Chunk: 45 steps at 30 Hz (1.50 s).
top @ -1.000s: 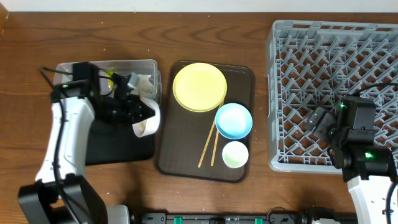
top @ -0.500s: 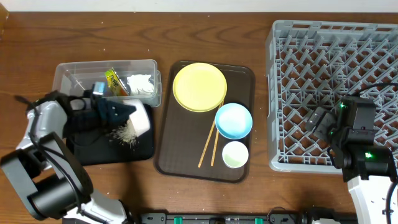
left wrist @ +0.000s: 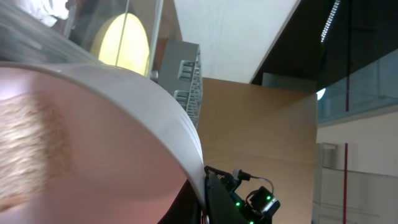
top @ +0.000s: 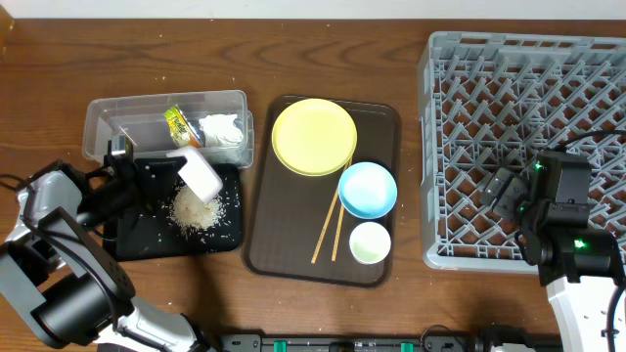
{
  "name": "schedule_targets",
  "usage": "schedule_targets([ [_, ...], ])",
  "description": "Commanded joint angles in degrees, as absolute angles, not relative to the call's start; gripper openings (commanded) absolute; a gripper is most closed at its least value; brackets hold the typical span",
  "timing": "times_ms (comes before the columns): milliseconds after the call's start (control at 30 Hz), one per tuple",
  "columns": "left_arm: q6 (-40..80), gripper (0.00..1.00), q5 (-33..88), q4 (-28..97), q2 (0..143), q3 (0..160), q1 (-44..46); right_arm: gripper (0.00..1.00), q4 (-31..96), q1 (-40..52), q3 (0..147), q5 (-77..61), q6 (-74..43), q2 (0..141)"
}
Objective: Sort waste into correct bins and load items into the dishwasher rack
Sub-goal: 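Tip the rice bowl over the black tray to dump the rice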
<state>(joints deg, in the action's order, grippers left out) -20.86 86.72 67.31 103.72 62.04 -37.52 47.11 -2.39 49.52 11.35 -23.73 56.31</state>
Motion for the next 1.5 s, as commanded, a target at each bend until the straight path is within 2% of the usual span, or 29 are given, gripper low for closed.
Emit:
schedule_targets([
  [0,-21.78,0.06,89.17,67.72,103.96,61.98,-37.87,0.99,47.18,-3.14,50.48,11.53,-24.58,56.16],
  [367,-21.8,0.06,89.49,67.85,103.96,61.98,-37.87,0.99,47.18,-3.14,50.48,11.55,-24.58,56.16],
  [500,-21.65,0.06,88.33,64.4,103.96,62.0,-37.87,0.99,47.18,-3.14,50.48,11.55,-24.6,56.16],
  [667,-14.9,0.06,86.39,61.08,103.96,62.0,-37.87,0.99,47.18,-3.14,50.48,11.53,-24.6,56.16],
  [733,-15.77,0.06,90.17,61.47,103.94,62.0,-37.8,0.99,47.18,-3.14,50.48,11.53,-24.58,56.16],
  [900,-19.22,0.06,87.88,60.25,103.66,62.04,-37.6,0.99,47.18,-3.14,50.48,11.53,-24.6,56.16],
  [1000,-13.19,0.06,84.38,59.33,103.66,62.04,-37.76,0.99,47.16,-3.14,50.48,11.55,-24.6,56.16],
  [1133,-16.05,0.06,90.08,61.34,103.53,62.11,-37.65,0.99,47.18,-3.14,50.48,11.55,-24.58,56.16],
  [1300,-9.72,0.06,85.19,60.05,103.53,62.11,-37.8,0.99,47.18,-3.14,50.48,11.53,-24.58,56.16],
  [1367,-12.97,0.06,90.24,61.39,103.39,62.11,-37.65,0.99,47.2,-3.14,50.48,11.55,-24.58,56.16],
  [1467,-13.04,0.06,87.53,59.86,103.33,62.15,-37.87,0.99,47.18,-3.14,50.48,11.53,-24.6,56.16],
])
